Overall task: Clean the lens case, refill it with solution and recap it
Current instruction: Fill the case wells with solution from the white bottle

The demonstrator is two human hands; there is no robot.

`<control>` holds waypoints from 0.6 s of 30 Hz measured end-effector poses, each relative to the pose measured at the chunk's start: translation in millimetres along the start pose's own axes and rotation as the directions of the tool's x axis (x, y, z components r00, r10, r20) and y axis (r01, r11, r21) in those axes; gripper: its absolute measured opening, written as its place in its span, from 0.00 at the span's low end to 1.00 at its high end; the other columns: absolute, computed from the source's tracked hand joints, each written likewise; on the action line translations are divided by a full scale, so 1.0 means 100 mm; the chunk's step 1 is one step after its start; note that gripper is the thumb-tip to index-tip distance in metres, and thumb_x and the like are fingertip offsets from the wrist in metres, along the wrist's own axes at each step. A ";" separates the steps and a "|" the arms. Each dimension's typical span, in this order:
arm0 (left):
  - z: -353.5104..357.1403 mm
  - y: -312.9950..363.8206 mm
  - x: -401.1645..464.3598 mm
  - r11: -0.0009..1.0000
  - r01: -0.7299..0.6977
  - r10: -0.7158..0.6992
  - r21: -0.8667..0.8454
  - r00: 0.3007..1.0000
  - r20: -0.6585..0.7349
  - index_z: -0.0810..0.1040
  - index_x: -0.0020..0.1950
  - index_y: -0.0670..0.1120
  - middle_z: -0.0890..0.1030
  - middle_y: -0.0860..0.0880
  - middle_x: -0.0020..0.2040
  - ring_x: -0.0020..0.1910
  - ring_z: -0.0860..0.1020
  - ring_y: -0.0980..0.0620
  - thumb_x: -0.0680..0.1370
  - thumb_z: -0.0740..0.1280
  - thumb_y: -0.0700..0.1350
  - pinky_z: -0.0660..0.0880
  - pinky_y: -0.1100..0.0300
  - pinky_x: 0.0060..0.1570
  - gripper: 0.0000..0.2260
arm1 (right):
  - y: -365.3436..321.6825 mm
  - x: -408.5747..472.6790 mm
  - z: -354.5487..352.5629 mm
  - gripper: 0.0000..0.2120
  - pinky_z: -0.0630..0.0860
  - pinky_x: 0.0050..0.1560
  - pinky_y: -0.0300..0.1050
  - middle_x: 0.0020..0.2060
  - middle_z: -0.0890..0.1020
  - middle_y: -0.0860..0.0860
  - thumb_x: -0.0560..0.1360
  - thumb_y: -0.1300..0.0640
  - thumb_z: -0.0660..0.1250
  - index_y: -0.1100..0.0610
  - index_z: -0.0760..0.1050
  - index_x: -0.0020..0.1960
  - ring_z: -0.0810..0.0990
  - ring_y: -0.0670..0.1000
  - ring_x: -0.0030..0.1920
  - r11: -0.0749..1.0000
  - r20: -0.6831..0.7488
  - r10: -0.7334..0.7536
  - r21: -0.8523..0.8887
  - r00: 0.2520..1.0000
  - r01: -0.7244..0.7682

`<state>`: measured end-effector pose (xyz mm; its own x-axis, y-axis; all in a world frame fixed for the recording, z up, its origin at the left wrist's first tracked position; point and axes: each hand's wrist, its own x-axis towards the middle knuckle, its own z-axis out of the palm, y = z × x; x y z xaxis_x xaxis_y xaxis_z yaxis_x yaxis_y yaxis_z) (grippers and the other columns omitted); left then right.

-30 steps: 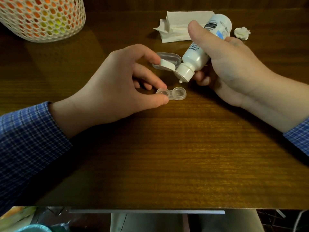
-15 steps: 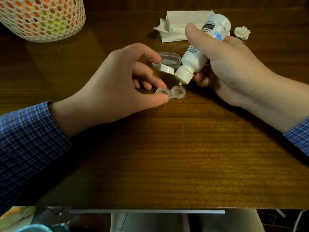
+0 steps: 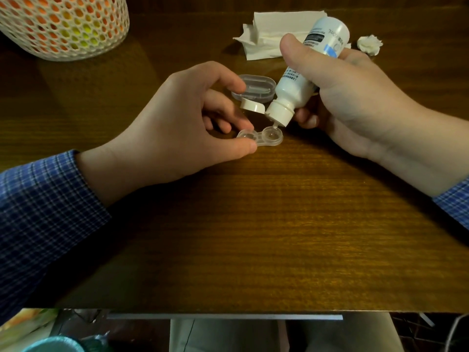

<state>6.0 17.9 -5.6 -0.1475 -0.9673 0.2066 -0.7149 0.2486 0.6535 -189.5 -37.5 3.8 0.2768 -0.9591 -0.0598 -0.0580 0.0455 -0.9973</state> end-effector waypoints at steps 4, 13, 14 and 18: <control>0.00 0.00 0.00 1.000 -0.002 0.002 0.005 1.000 0.002 0.75 0.68 0.50 0.86 0.61 0.44 0.46 0.83 0.67 0.66 0.78 0.57 0.79 0.71 0.47 0.33 | 0.00 0.00 0.00 0.13 0.71 0.26 0.36 0.30 0.82 0.43 0.78 0.43 0.71 0.51 0.74 0.50 0.78 0.44 0.28 1.000 -0.001 0.004 -0.006 1.000 -0.004; -0.01 0.00 0.00 1.000 -0.005 0.005 -0.009 1.000 0.010 0.74 0.67 0.51 0.87 0.61 0.45 0.46 0.83 0.66 0.66 0.78 0.57 0.79 0.70 0.47 0.32 | 0.01 0.01 -0.01 0.15 0.71 0.25 0.36 0.31 0.82 0.46 0.77 0.41 0.71 0.52 0.75 0.48 0.77 0.44 0.26 1.000 0.007 -0.005 -0.005 1.000 0.005; -0.01 0.00 0.00 1.000 -0.008 0.008 -0.009 1.000 0.012 0.74 0.67 0.51 0.87 0.61 0.45 0.46 0.84 0.66 0.66 0.78 0.57 0.79 0.70 0.46 0.32 | 0.01 0.02 -0.02 0.15 0.71 0.24 0.36 0.31 0.82 0.47 0.77 0.41 0.71 0.53 0.75 0.48 0.76 0.45 0.26 1.000 0.009 -0.005 -0.001 1.000 0.005; -0.01 0.01 -0.01 1.000 -0.019 0.019 -0.014 1.000 0.024 0.73 0.65 0.55 0.86 0.63 0.47 0.47 0.84 0.64 0.66 0.78 0.59 0.80 0.68 0.46 0.30 | 0.01 0.05 -0.04 0.17 0.71 0.25 0.38 0.31 0.82 0.48 0.77 0.39 0.71 0.54 0.76 0.47 0.76 0.46 0.27 0.999 0.014 0.020 0.051 1.000 -0.020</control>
<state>6.1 19.3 -4.4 -0.1777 -0.9633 0.2014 -0.7025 0.2675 0.6595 -192.2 -43.7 2.6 0.2891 -0.9540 -0.0799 -0.0150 0.0790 -0.9968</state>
